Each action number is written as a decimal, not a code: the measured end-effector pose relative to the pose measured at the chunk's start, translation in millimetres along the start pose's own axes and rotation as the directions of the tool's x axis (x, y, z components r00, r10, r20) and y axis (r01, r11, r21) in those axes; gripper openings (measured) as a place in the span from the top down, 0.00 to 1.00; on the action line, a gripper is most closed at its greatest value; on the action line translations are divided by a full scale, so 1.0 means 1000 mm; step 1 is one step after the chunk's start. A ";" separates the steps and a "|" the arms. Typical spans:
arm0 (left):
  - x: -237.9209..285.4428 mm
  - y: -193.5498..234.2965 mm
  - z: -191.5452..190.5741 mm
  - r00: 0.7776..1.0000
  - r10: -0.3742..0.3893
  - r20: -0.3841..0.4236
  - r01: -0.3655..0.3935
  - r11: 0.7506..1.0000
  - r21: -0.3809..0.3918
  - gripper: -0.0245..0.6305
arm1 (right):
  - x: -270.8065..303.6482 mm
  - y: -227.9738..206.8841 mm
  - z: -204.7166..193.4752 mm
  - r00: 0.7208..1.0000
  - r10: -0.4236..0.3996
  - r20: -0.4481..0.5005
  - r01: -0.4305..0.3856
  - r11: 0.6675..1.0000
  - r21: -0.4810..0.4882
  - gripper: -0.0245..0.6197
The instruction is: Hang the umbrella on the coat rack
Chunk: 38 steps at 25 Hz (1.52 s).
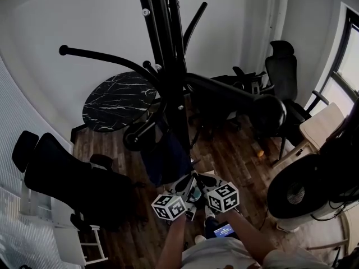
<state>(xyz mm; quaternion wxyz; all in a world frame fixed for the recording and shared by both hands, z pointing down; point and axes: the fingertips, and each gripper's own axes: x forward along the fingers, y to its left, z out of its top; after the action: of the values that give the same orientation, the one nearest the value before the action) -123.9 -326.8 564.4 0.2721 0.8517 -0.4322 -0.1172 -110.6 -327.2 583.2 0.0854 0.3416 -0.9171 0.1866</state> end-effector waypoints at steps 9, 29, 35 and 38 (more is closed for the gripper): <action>-0.013 -0.011 0.005 0.999 0.048 0.024 -0.050 0.992 0.112 0.82 | -0.018 0.004 -0.012 0.998 -0.029 -0.049 0.028 0.999 -0.023 0.92; -0.095 -0.078 0.001 0.965 0.185 0.186 -0.235 0.926 0.296 0.93 | -0.141 0.040 -0.015 0.988 -0.135 0.074 0.137 0.990 -0.023 0.94; -0.113 -0.107 -0.021 0.961 0.223 0.164 -0.262 0.923 0.283 0.93 | -0.179 0.059 -0.021 0.990 -0.101 0.102 0.106 0.993 -0.053 0.94; -0.125 -0.132 -0.039 0.957 0.249 0.148 -0.281 0.920 0.274 0.93 | -0.211 0.073 -0.027 0.991 -0.078 0.110 0.085 0.995 -0.058 0.94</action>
<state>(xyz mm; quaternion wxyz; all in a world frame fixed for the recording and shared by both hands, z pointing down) -92.8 -149.6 517.1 0.1324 0.8083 -0.5704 -0.0606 0.7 -139.6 526.8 0.0542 0.3855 -0.9111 0.1356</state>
